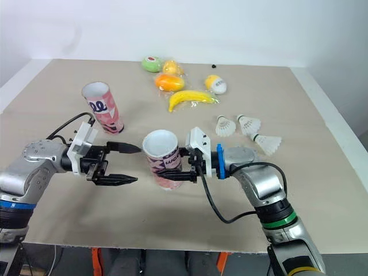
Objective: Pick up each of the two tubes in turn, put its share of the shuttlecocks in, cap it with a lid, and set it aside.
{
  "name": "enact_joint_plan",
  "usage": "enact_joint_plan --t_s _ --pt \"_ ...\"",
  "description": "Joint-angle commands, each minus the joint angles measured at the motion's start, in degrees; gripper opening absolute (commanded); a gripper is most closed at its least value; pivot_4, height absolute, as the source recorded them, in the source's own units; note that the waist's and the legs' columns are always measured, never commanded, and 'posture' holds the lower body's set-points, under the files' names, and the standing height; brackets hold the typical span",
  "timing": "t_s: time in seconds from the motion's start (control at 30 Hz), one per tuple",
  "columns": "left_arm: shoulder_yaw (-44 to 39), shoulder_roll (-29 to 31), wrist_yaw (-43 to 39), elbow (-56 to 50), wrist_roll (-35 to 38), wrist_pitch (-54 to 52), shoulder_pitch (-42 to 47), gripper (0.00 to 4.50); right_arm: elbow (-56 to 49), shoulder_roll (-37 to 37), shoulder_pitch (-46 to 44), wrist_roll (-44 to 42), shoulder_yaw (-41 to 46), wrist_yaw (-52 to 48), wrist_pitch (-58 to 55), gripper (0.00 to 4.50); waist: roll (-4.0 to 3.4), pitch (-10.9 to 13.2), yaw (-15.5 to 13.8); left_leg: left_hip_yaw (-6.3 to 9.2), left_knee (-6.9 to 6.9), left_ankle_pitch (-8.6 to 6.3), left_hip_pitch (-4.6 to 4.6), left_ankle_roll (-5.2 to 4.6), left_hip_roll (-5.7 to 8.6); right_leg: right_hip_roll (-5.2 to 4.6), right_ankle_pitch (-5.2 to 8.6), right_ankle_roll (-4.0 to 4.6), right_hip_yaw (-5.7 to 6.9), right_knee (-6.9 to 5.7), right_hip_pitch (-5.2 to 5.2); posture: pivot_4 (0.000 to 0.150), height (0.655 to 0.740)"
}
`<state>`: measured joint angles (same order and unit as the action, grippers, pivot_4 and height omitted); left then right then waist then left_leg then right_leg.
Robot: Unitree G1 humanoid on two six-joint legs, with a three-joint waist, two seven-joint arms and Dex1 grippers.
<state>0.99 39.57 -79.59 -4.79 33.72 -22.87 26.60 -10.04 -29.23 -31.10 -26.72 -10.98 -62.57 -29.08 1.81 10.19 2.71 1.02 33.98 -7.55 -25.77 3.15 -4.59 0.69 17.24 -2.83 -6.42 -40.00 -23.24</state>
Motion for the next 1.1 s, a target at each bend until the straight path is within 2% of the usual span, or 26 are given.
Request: enact_joint_plan --t_s 0.03,0.17,0.27,0.47,0.8,1.0,1.1 --pt "1.1 -3.9 0.9 0.9 1.6 -0.3 4.5 4.50 -3.3 -2.6 -0.3 -5.2 13.7 5.3 -0.5 2.99 0.00 0.0 -0.1 0.02 0.03 0.00 -0.02 0.00 0.00 0.00 0.00 0.00 0.02 0.00 0.01 0.150 0.7400" --pt "2.0 -9.6 3.8 3.0 1.7 -1.2 8.9 4.50 2.5 -7.1 -0.4 -6.7 29.9 14.7 -0.7 2.99 -0.09 0.1 -1.0 0.15 0.41 -0.01 -0.36 -0.01 0.08 -0.06 -0.13 -0.22 0.11 0.06 0.01 0.150 0.7400" --pt "4.0 -13.9 5.2 6.2 -1.5 2.1 11.3 4.50 7.9 -12.4 1.6 -6.0 41.4 20.6 -0.6 2.99 -0.13 0.1 -1.4 0.14 0.47 -0.01 -0.37 -0.03 0.13 -0.09 -0.23 -0.21 0.06 0.09 0.04 0.150 0.7400" --pt "6.0 -19.3 6.3 11.6 -4.5 5.7 13.7 4.50 18.5 -17.4 5.4 -2.6 52.2 31.5 0.0 2.99 -0.25 0.0 -1.0 0.13 0.44 -0.08 -0.31 -0.16 0.20 -0.07 -0.34 0.06 -0.03 0.08 0.05 0.150 0.7400" --pt "7.4 -21.3 5.5 16.4 -7.9 10.2 14.9 4.50 27.6 -14.1 12.6 1.0 51.3 36.1 4.0 2.99 -0.84 -0.1 0.2 0.05 0.47 -0.06 -0.18 -0.17 0.29 -0.09 -0.33 -0.23 -0.21 0.05 0.14 0.150 0.7400" --pt "7.1 -21.5 6.0 16.0 -7.8 10.0 14.5 4.50 31.5 -13.5 13.6 1.0 50.3 35.6 5.4 2.99 -0.86 -0.1 0.2 0.06 0.51 0.03 -0.13 -0.26 0.35 -0.12 -0.32 -0.47 -0.24 0.06 0.24 0.150 0.7400" --pt "6.5 -21.6 6.7 15.5 -7.0 9.0 14.3 4.50 32.2 -13.2 14.0 -0.7 50.7 34.4 4.4 3.95 -0.84 -0.1 0.1 0.08 0.53 0.03 0.03 -0.26 0.37 -0.12 -0.30 -0.50 -0.25 0.07 0.43 0.150 0.7400"
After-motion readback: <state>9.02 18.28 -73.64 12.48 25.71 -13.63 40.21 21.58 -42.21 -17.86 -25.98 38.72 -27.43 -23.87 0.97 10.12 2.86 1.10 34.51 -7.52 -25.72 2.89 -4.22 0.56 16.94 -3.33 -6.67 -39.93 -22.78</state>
